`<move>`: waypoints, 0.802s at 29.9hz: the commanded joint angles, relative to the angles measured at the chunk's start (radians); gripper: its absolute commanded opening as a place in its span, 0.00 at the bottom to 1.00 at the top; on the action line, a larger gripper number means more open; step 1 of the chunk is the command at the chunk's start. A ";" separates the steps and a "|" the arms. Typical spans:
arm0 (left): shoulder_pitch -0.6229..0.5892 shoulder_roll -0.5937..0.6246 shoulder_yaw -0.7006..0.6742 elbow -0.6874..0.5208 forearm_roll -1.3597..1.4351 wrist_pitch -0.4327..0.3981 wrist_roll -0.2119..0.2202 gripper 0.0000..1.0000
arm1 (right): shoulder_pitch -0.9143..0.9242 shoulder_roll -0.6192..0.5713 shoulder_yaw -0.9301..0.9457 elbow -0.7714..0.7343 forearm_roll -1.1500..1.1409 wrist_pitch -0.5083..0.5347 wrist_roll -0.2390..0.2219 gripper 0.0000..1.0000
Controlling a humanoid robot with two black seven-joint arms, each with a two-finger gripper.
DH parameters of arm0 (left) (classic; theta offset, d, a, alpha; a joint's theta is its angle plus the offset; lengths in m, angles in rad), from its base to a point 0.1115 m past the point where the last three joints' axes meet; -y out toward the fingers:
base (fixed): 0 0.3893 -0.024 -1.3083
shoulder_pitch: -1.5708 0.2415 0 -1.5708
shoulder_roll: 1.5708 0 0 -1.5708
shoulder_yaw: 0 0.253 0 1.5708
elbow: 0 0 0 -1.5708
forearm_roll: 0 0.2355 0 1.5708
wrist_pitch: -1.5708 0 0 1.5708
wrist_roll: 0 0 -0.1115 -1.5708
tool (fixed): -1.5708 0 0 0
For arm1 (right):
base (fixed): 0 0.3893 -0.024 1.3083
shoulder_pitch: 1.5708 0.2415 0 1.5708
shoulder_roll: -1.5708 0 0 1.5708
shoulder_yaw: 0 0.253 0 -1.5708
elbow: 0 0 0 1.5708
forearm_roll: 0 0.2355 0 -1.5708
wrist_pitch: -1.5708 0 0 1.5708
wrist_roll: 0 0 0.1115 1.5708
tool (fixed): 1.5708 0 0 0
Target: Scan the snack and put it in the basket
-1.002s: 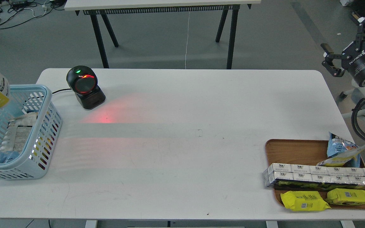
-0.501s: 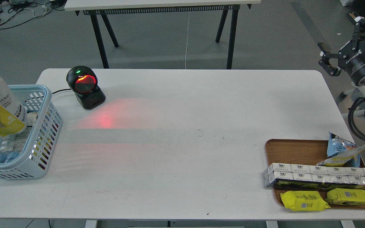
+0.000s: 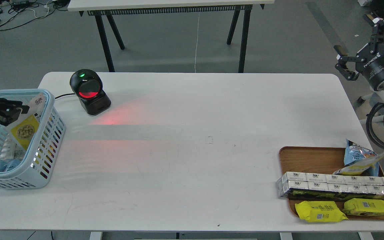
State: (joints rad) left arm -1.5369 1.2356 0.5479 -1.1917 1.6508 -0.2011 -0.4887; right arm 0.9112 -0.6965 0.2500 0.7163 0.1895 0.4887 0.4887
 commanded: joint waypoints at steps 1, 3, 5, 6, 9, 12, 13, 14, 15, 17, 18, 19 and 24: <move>0.011 -0.021 -0.178 0.043 -0.058 -0.009 0.000 0.81 | 0.005 0.002 0.003 0.003 -0.001 0.000 0.000 0.99; 0.017 -0.071 -0.233 0.060 -0.174 -0.008 0.000 0.81 | 0.012 0.002 0.003 0.005 -0.010 0.000 0.000 0.99; 0.018 -0.134 -0.287 0.083 -0.390 -0.011 0.000 0.81 | 0.041 0.000 0.003 0.014 -0.013 0.000 0.000 0.99; 0.024 -0.162 -0.304 0.101 -0.496 -0.011 0.000 0.81 | 0.066 0.000 0.000 0.015 -0.015 0.000 0.000 0.99; 0.040 -0.252 -0.335 0.181 -0.826 -0.012 0.000 0.84 | 0.149 -0.009 -0.005 0.014 -0.018 0.000 -0.013 0.99; 0.041 -0.336 -0.365 0.236 -1.047 -0.021 0.000 0.87 | 0.215 -0.003 -0.005 0.009 -0.044 0.000 -0.038 0.99; 0.041 -0.360 -0.374 0.251 -1.097 -0.036 0.000 0.87 | 0.230 0.000 -0.005 0.008 -0.054 0.000 -0.038 0.99; 0.041 -0.379 -0.385 0.267 -1.144 -0.064 0.000 0.88 | 0.247 0.003 -0.003 0.008 -0.067 0.000 -0.038 0.99; 0.043 -0.398 -0.397 0.279 -1.186 -0.105 0.000 0.90 | 0.259 0.005 0.000 0.009 -0.076 0.000 -0.038 0.99; 0.044 -0.429 -0.416 0.294 -1.267 -0.202 0.000 0.93 | 0.273 0.023 0.002 0.009 -0.094 0.000 -0.038 0.99; 0.049 -0.447 -0.425 0.299 -1.319 -0.258 0.000 0.94 | 0.279 0.047 0.000 0.009 -0.102 0.000 -0.038 0.99; 0.063 -0.462 -0.431 0.299 -1.371 -0.288 0.000 0.95 | 0.282 0.066 -0.002 0.008 -0.107 0.000 -0.038 0.99; 0.185 -0.593 -0.545 0.397 -1.500 -0.288 0.000 0.99 | 0.285 0.143 0.009 0.002 -0.114 0.000 -0.029 0.99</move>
State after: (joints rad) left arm -1.4221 0.7201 0.0710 -0.8708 0.1962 -0.4828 -0.4887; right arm 1.1948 -0.5946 0.2509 0.7182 0.0769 0.4887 0.4531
